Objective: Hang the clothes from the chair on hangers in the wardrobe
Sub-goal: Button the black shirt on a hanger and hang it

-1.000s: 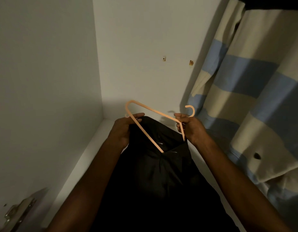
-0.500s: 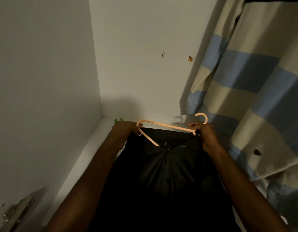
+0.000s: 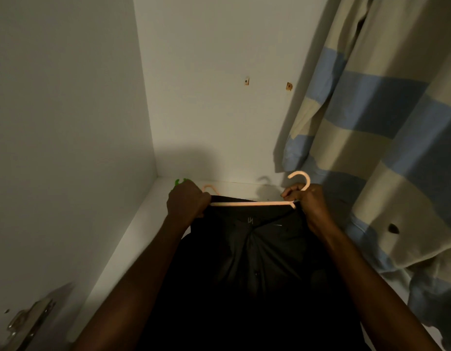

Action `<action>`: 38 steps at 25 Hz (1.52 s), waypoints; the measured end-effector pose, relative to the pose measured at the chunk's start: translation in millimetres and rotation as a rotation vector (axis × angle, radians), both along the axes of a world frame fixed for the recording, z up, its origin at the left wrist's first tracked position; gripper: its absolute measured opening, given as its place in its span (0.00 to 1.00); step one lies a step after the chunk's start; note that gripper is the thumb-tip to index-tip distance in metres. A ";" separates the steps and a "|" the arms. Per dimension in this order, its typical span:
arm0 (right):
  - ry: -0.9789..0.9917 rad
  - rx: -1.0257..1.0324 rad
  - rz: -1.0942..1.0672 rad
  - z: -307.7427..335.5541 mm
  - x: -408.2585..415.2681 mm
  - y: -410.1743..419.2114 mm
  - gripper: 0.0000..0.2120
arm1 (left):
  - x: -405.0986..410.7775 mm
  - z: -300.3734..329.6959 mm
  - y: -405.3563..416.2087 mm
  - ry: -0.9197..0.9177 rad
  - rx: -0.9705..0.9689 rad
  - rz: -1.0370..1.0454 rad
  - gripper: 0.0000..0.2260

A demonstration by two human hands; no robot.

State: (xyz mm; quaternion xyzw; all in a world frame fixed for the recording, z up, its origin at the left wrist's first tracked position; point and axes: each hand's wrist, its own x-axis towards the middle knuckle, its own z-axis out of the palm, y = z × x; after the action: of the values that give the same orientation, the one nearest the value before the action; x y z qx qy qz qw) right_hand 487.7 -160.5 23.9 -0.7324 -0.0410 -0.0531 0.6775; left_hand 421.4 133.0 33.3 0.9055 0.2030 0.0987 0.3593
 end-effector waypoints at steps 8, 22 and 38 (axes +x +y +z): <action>-0.040 -0.271 0.338 9.6 -11.2 11.7 0.03 | 8.5 11.1 -14.0 -0.147 -0.143 -0.127 0.09; 0.103 -0.455 0.391 -18.0 31.2 91.5 0.19 | 2.6 -33.5 -18.7 0.021 -0.070 -0.114 0.22; 0.194 -0.889 0.270 -87.4 -34.7 -67.8 0.11 | -17.3 -74.4 5.9 0.020 0.302 -0.327 0.10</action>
State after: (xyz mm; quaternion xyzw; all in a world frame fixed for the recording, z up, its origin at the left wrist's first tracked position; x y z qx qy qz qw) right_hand 453.0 -228.3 -63.5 -0.9411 -0.0914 0.1268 0.2998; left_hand 404.1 138.9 -41.1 0.9708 0.0398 0.0596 0.2287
